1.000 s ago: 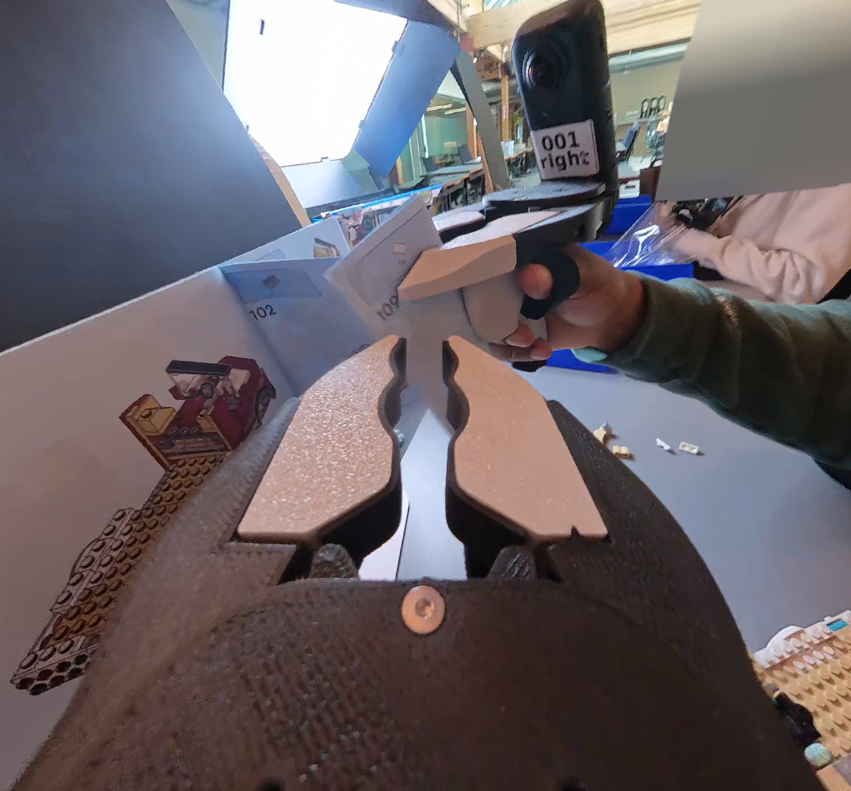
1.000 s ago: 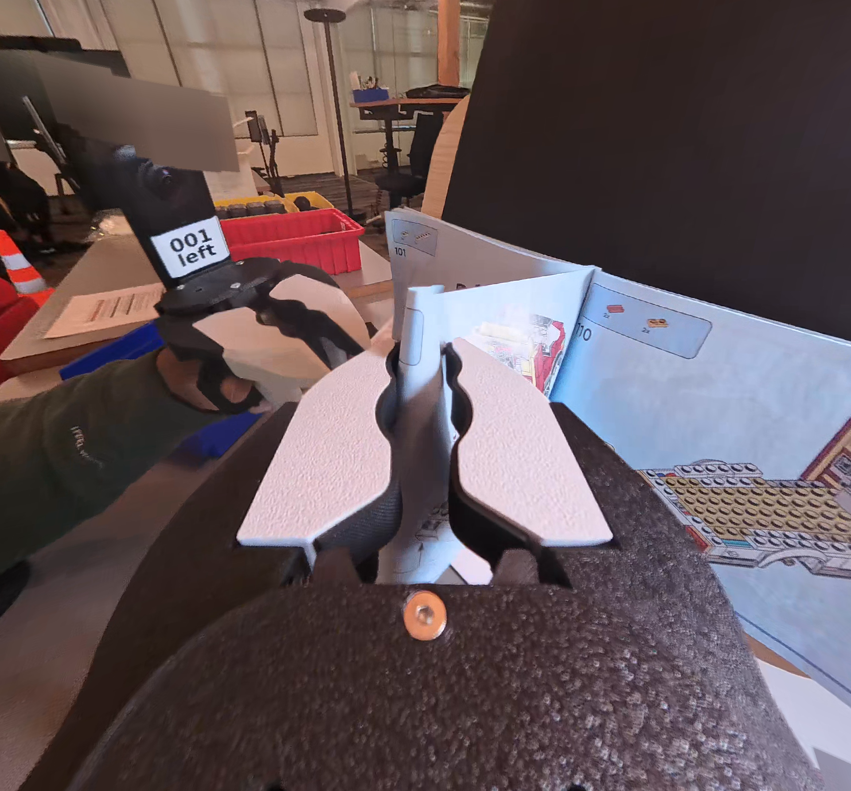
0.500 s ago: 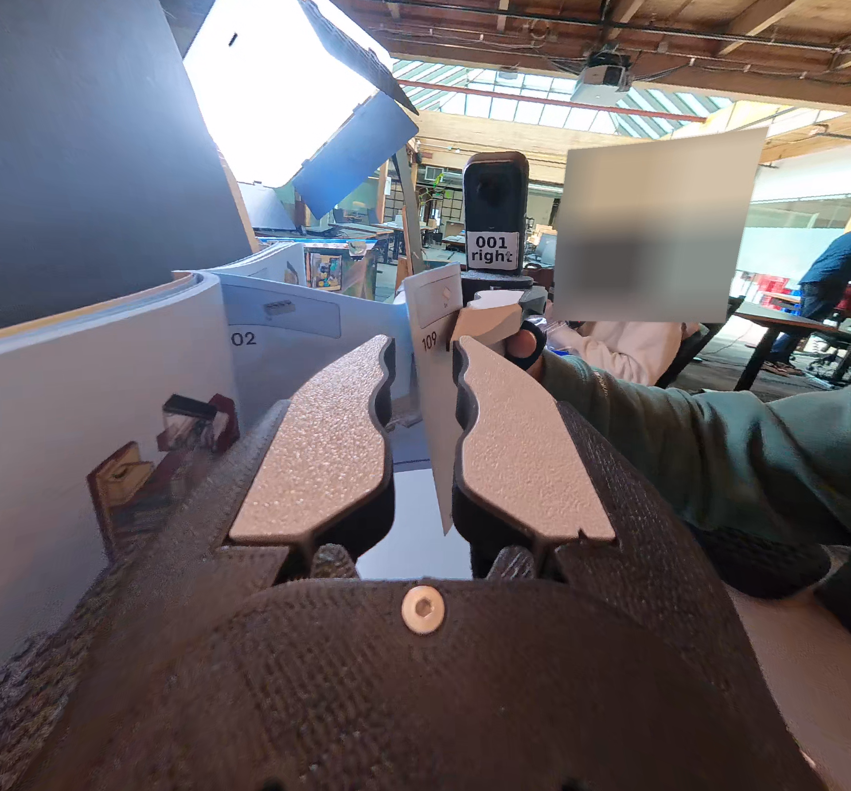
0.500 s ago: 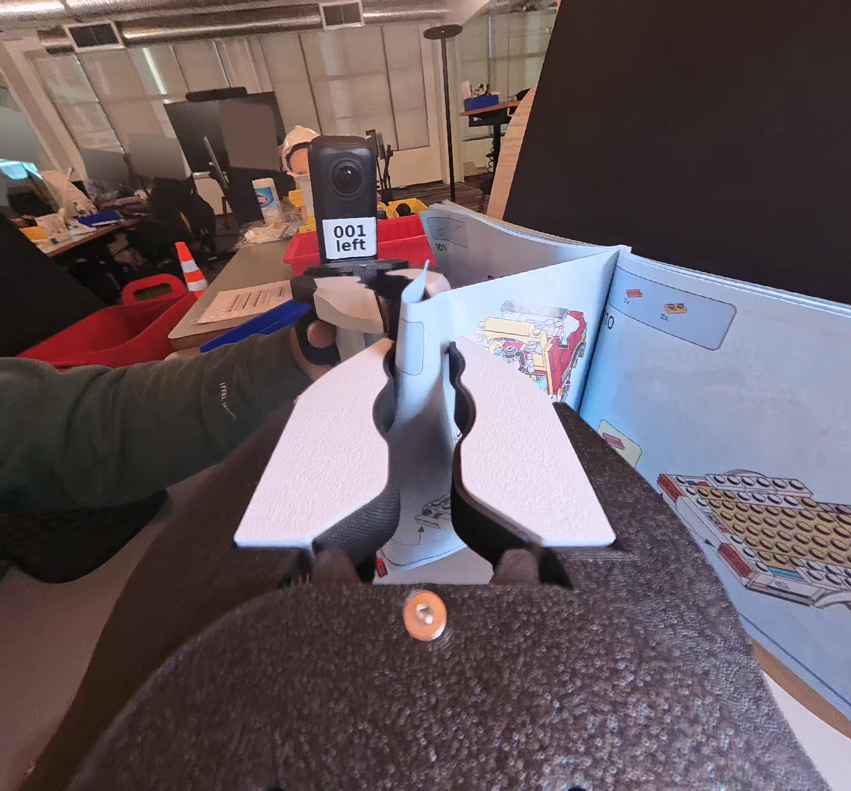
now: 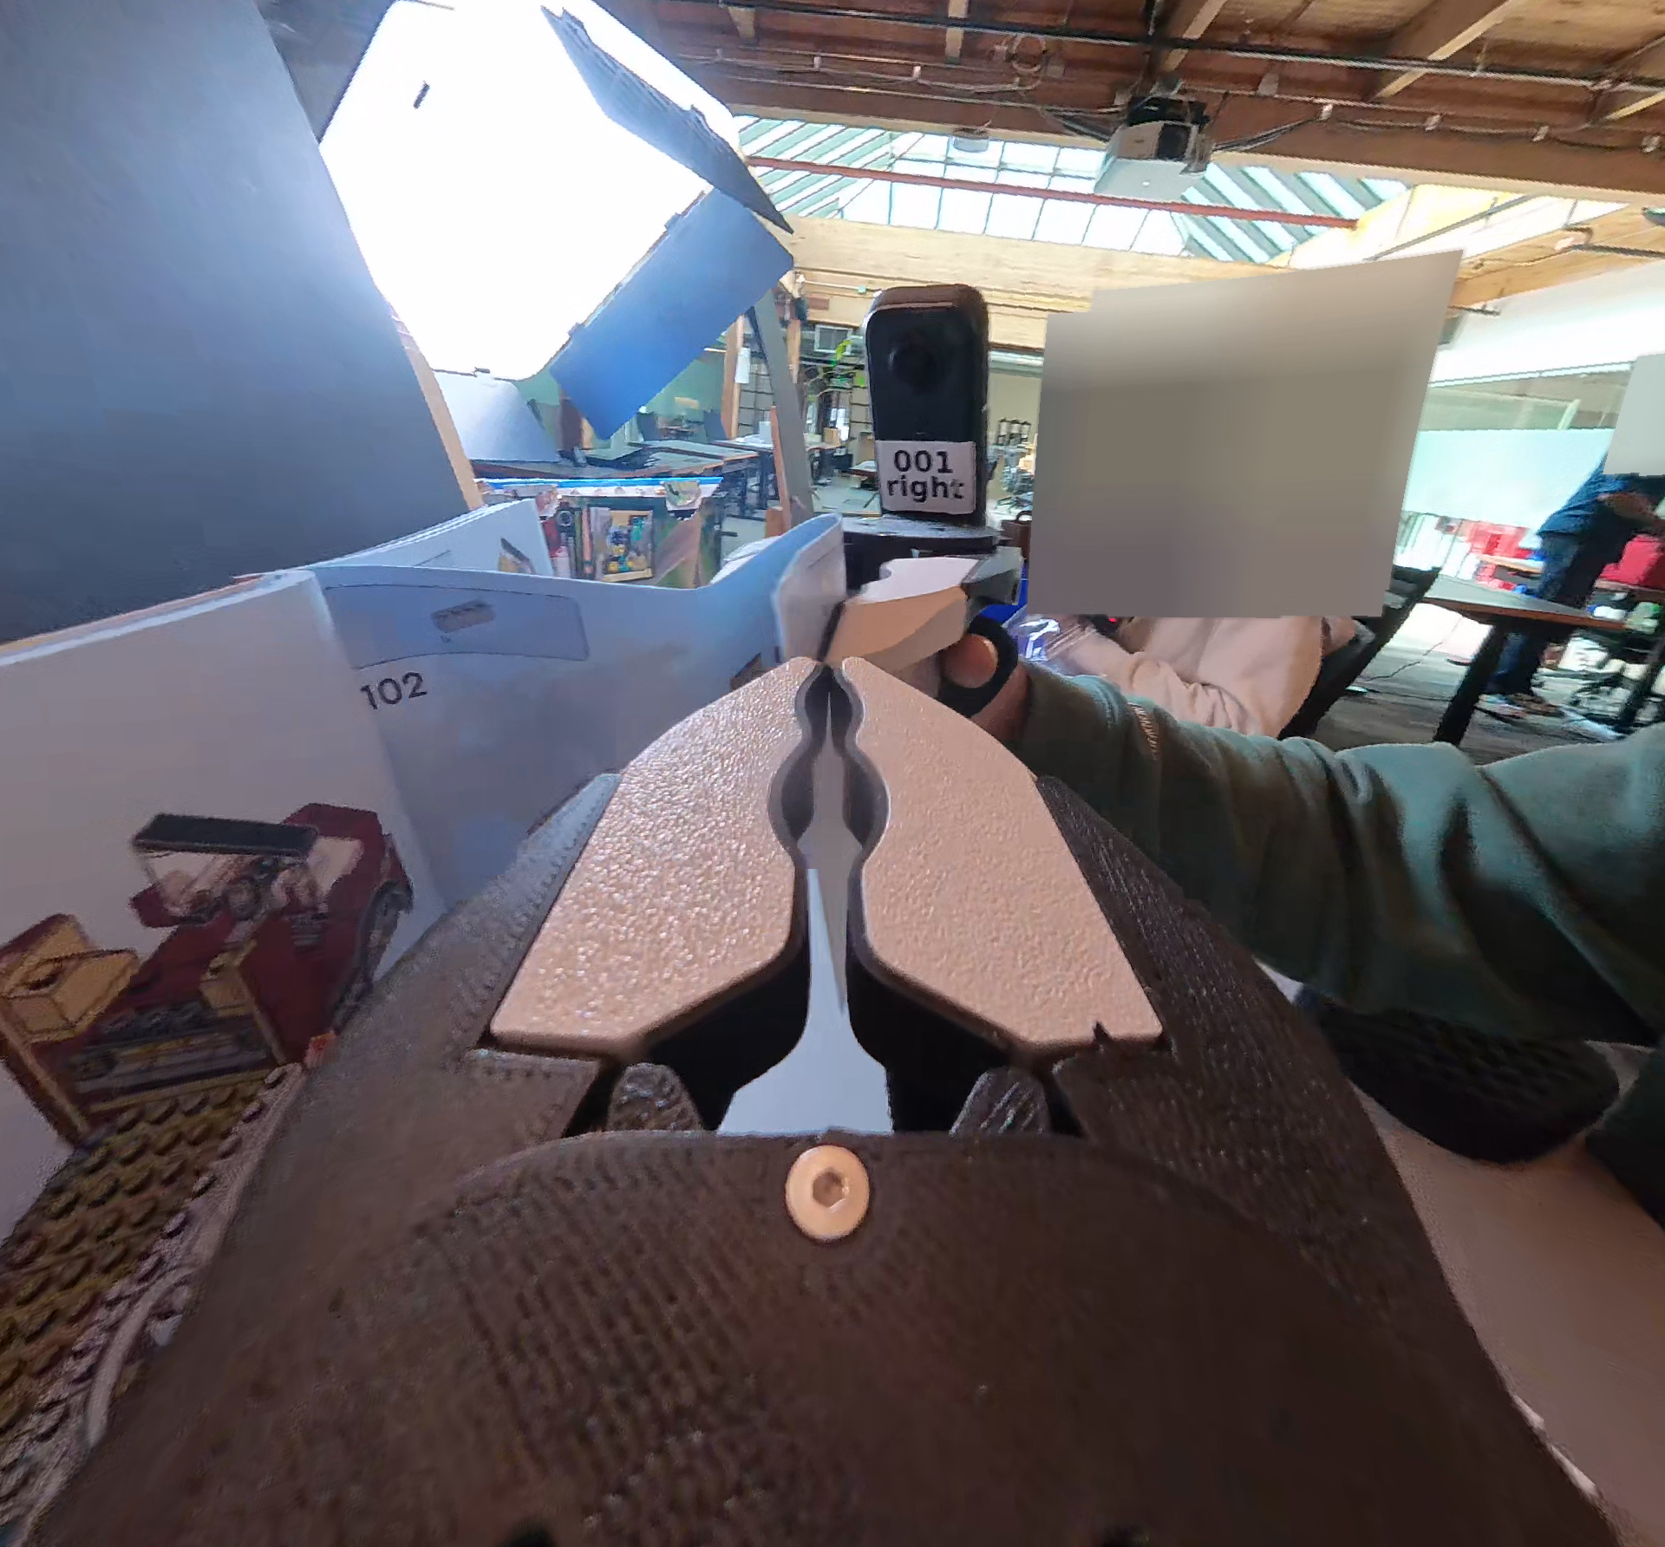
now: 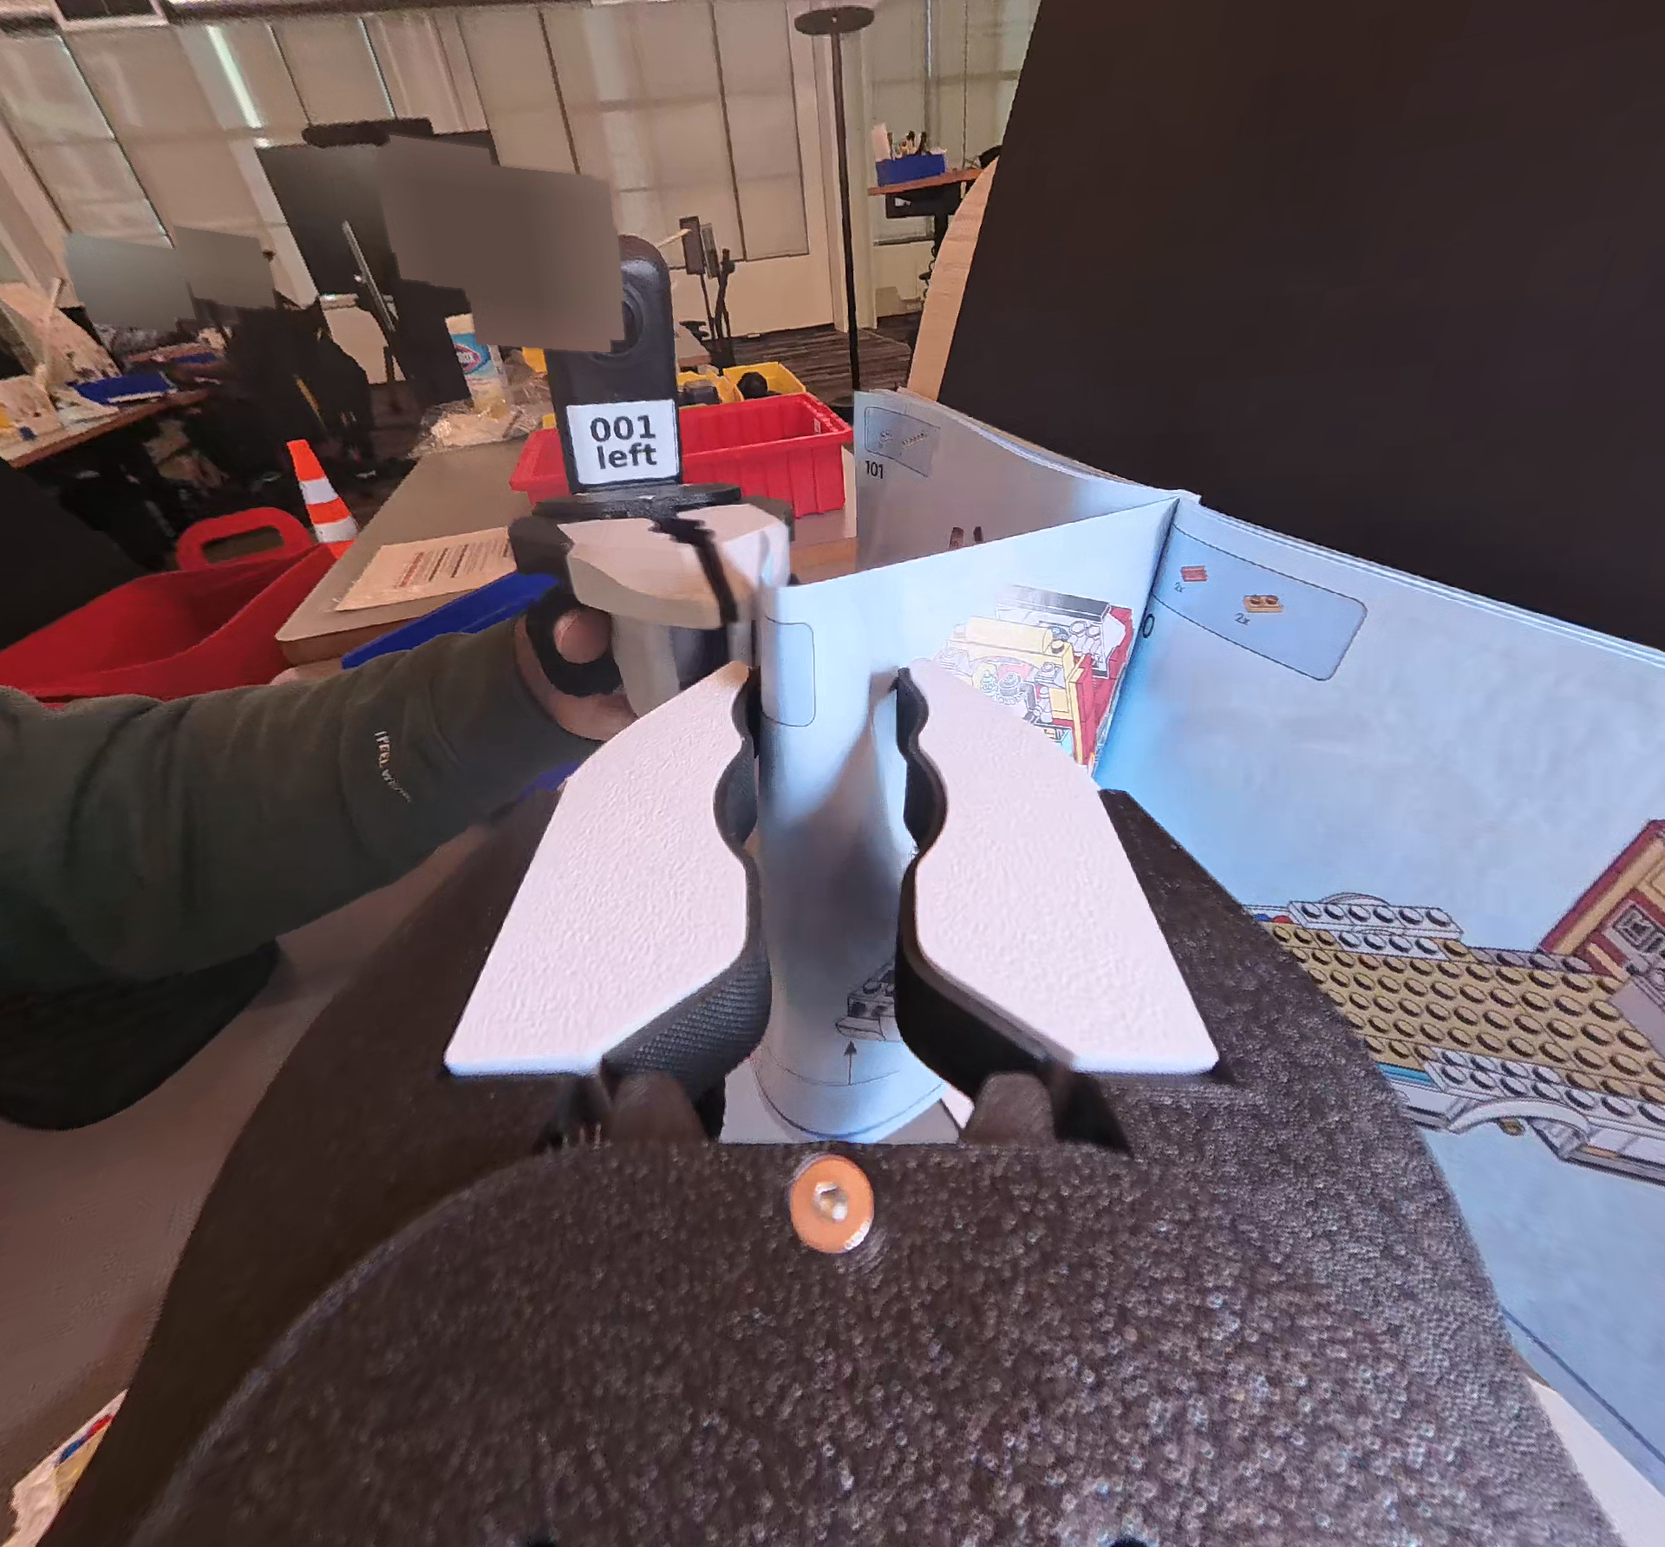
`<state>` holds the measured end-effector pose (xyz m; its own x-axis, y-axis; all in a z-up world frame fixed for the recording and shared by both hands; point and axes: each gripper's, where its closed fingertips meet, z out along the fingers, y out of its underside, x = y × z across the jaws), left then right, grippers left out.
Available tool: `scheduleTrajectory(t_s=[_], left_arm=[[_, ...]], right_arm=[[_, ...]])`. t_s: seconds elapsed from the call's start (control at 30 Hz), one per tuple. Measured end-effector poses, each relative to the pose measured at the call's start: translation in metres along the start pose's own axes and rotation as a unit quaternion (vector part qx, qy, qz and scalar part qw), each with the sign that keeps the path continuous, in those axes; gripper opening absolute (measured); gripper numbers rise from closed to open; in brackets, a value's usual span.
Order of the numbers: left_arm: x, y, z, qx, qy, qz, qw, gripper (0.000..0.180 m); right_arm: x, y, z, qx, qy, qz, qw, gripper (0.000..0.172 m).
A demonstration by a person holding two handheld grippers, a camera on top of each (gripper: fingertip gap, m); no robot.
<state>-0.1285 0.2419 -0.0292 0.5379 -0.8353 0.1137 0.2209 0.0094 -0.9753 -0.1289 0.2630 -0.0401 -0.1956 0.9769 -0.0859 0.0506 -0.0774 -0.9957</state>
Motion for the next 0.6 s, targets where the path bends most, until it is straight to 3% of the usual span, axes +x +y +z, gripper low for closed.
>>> scheduleTrajectory(t_s=[0.13, 0.3, 0.4, 0.6], left_arm=[[-0.015, -0.001, -0.002, 0.004, -0.036, 0.002, 0.999, 0.021], [-0.018, 0.005, 0.002, -0.002, -0.026, 0.000, 1.000, 0.018], [-0.008, 0.001, 0.004, 0.010, 0.007, -0.007, 1.000, 0.000], [-0.003, 0.000, 0.000, 0.001, 0.017, -0.008, 1.000, 0.000]], right_arm=[[0.000, 0.000, 0.000, -0.001, -0.004, 0.002, 1.000, 0.028], [0.000, 0.001, -0.001, -0.004, -0.014, 0.008, 1.000, 0.028], [0.002, 0.002, 0.000, -0.008, -0.014, 0.010, 1.000, 0.028], [0.009, 0.001, -0.005, -0.007, -0.007, 0.014, 1.000, 0.028]])
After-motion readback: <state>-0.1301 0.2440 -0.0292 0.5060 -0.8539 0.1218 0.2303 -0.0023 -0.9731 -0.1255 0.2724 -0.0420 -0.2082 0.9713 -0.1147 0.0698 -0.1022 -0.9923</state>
